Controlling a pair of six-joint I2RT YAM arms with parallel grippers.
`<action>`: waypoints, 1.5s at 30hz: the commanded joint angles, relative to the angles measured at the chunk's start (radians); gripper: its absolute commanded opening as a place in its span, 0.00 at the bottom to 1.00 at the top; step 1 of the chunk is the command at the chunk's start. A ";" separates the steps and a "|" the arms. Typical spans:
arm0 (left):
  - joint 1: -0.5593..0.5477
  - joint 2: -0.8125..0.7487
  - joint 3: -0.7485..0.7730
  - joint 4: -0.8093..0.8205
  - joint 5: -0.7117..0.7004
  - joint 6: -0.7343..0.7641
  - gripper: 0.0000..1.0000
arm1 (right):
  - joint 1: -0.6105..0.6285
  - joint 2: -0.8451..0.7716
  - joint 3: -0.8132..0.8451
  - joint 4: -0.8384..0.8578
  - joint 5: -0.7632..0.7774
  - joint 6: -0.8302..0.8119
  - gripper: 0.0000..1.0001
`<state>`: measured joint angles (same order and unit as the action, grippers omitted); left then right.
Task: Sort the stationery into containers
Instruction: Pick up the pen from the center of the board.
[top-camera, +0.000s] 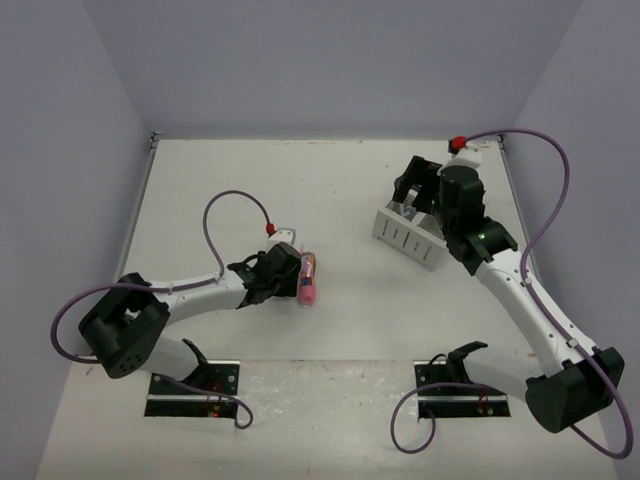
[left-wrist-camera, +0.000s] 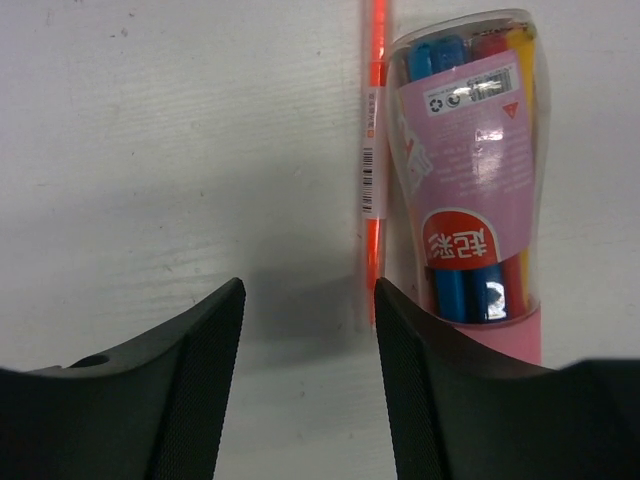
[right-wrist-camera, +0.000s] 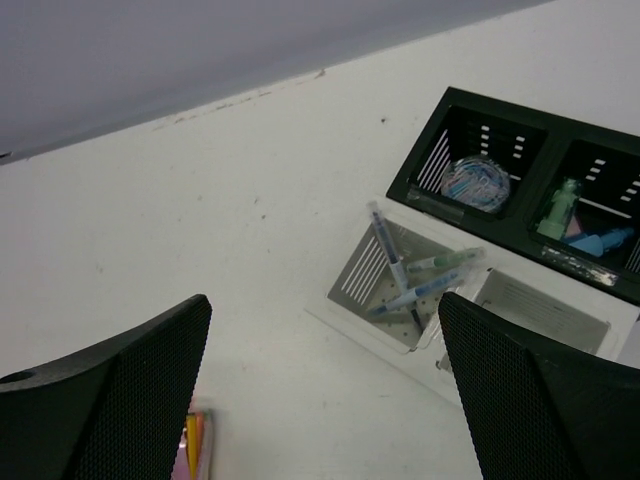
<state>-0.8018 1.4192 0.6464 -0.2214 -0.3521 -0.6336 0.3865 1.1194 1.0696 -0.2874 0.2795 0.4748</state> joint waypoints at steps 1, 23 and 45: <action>0.019 0.039 0.005 0.096 -0.007 0.025 0.55 | 0.009 -0.006 -0.030 0.006 -0.090 0.023 0.99; 0.114 0.229 0.074 -0.039 -0.051 -0.028 0.00 | 0.012 -0.105 -0.063 0.012 -0.248 0.029 0.99; 0.111 -0.729 -0.261 0.433 0.456 0.015 0.00 | 0.309 0.194 -0.018 0.314 -0.664 0.253 0.93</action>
<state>-0.6847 0.7439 0.4030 0.0388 -0.1266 -0.6499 0.6424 1.2882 1.0074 -0.0518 -0.4266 0.6758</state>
